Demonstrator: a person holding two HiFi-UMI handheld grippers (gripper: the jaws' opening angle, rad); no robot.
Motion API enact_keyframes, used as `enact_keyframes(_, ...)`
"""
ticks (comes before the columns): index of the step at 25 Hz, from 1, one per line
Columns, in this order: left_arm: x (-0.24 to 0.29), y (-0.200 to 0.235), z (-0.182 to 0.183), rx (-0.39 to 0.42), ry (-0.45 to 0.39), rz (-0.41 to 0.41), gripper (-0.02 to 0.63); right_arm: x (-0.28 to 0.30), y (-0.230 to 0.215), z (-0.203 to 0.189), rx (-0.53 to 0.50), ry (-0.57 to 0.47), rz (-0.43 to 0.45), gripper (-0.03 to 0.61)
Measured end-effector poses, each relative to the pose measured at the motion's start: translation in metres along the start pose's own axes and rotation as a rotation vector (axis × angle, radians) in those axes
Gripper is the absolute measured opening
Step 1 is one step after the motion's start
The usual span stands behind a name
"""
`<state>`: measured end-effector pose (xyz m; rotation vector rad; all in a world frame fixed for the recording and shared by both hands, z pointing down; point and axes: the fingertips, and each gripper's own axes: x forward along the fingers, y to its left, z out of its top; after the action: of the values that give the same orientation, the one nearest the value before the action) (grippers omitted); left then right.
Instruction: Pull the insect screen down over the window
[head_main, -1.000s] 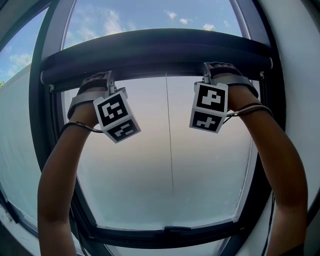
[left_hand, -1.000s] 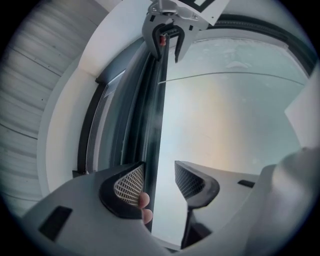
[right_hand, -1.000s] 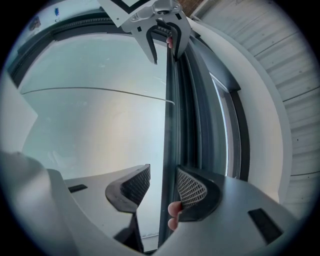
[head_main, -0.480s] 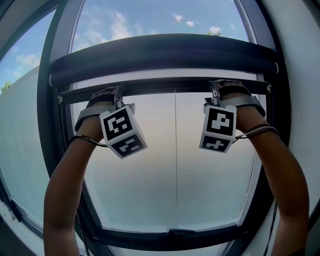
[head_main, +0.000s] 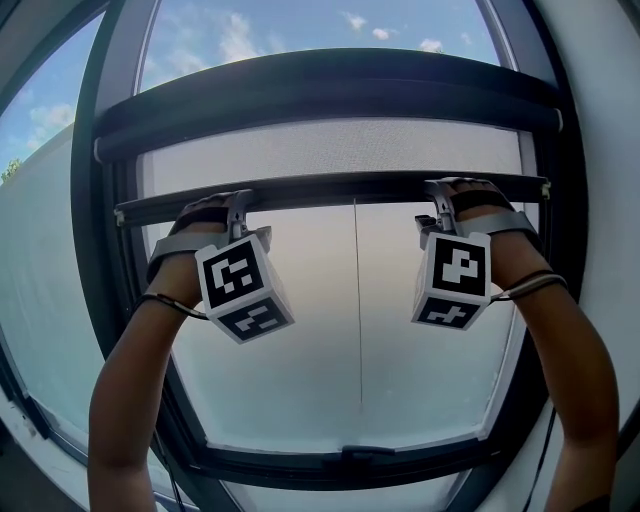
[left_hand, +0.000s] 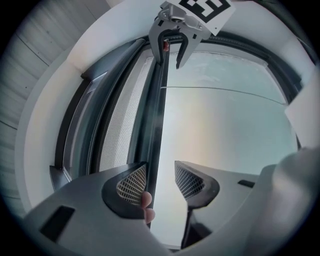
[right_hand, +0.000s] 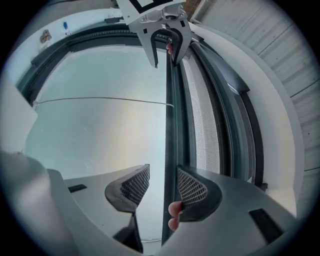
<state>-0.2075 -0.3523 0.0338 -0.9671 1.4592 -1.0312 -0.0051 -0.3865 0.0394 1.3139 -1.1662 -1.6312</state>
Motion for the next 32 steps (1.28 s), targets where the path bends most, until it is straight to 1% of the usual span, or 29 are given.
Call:
enact_keyframes(2,-0.002,-0.006,-0.001,-0.026,-0.014,-0.012,0.173,-0.002,0.008,0.001,-0.002,-0.008,0.004,0.163)
enact_keyframes(10,-0.007,-0.018,-0.002,-0.093,-0.038,-0.039,0.173,-0.006,0.021,0.004,0.013,-0.005,0.022,0.163)
enact_keyframes(14,-0.01,-0.031,-0.003,-0.076,-0.033,-0.067,0.173,-0.008,0.034,0.003,0.015,-0.001,0.049,0.163)
enact_keyframes(17,-0.017,-0.049,-0.003,-0.061,-0.029,-0.114,0.173,-0.014,0.051,0.002,0.015,0.001,0.078,0.163)
enact_keyframes(22,-0.03,-0.085,-0.003,-0.008,-0.02,-0.181,0.173,-0.028,0.084,0.001,0.008,-0.001,0.107,0.163)
enact_keyframes(25,-0.032,-0.09,-0.008,0.009,-0.03,-0.216,0.173,-0.029,0.088,0.005,0.009,-0.005,0.124,0.163)
enact_keyframes(29,-0.039,-0.095,-0.01,0.001,-0.049,-0.283,0.173,-0.032,0.092,0.008,0.013,-0.013,0.15,0.163)
enact_keyframes(32,-0.042,-0.096,-0.009,0.0,-0.058,-0.302,0.173,-0.036,0.093,0.009,0.011,-0.015,0.162,0.161)
